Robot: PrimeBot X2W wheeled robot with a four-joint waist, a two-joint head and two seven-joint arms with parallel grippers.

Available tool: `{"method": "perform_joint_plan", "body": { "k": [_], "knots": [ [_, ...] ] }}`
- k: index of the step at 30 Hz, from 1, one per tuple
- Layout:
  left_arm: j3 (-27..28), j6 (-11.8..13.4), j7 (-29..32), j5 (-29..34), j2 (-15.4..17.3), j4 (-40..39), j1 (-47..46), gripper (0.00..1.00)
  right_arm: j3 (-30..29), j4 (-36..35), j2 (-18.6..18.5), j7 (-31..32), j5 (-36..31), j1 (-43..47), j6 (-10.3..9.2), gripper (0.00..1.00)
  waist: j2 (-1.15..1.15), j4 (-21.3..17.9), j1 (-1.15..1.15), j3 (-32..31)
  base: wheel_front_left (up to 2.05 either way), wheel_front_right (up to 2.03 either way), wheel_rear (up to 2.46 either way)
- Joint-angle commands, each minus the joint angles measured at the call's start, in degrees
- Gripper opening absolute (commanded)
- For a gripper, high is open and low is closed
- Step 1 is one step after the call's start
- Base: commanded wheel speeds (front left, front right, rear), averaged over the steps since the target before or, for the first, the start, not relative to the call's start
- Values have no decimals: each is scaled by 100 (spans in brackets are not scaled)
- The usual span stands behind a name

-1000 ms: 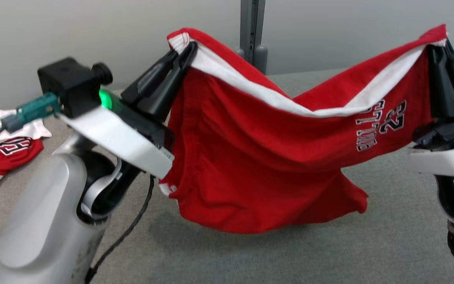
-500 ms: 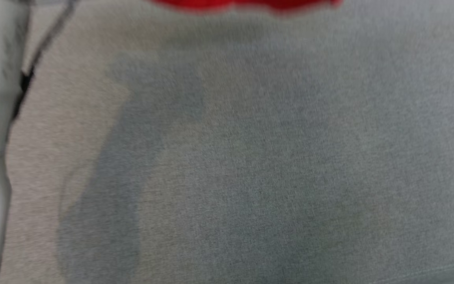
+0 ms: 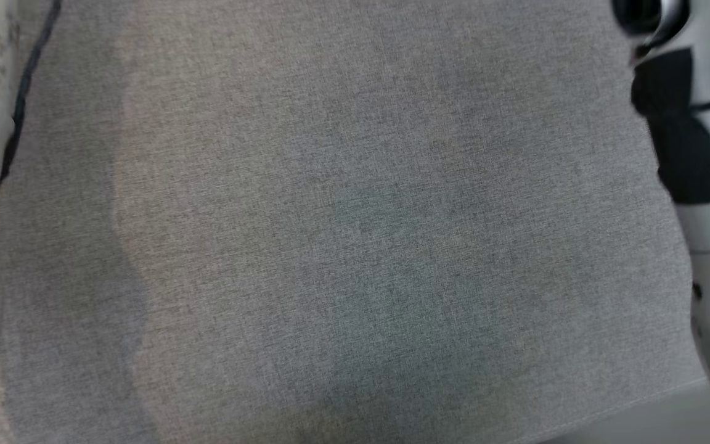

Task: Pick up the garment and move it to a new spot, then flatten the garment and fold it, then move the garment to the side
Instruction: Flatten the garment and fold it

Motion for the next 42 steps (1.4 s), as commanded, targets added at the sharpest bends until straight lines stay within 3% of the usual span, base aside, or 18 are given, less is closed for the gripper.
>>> {"method": "perform_joint_plan", "body": {
  "k": [1,5,9,17,21,26,42],
  "knots": [
    [-69,-46,-104,-69,60,90,57,0,79,-131,-5,-41,71,154,0,0,0,-30,0,66,0,0,0],
    [-334,-92,-248,-479,21,-42,366,0,138,-448,-31,-37,168,583,0,0,0,44,0,5,0,0,0],
    [-724,-87,-363,-1113,291,-649,844,0,132,-822,-227,-36,325,1135,0,0,0,168,0,-209,0,0,0],
    [-1206,-85,-537,-2103,611,-2068,2772,0,-10,-1621,-613,-37,826,2933,0,0,0,489,0,-911,0,0,0],
    [-1300,-36,-562,-2152,766,-2611,3781,0,-105,-1913,-677,-37,996,3786,0,0,0,543,0,-1278,0,0,0],
    [-1463,231,-566,-1969,812,-3194,4833,0,-368,-2235,-733,-36,1040,4787,0,0,0,687,0,-1676,0,0,0],
    [-1015,832,-567,-1391,319,-4644,7609,0,-1185,-3464,-561,-37,793,7663,0,0,0,809,0,-2972,0,0,0]
  ]
}}
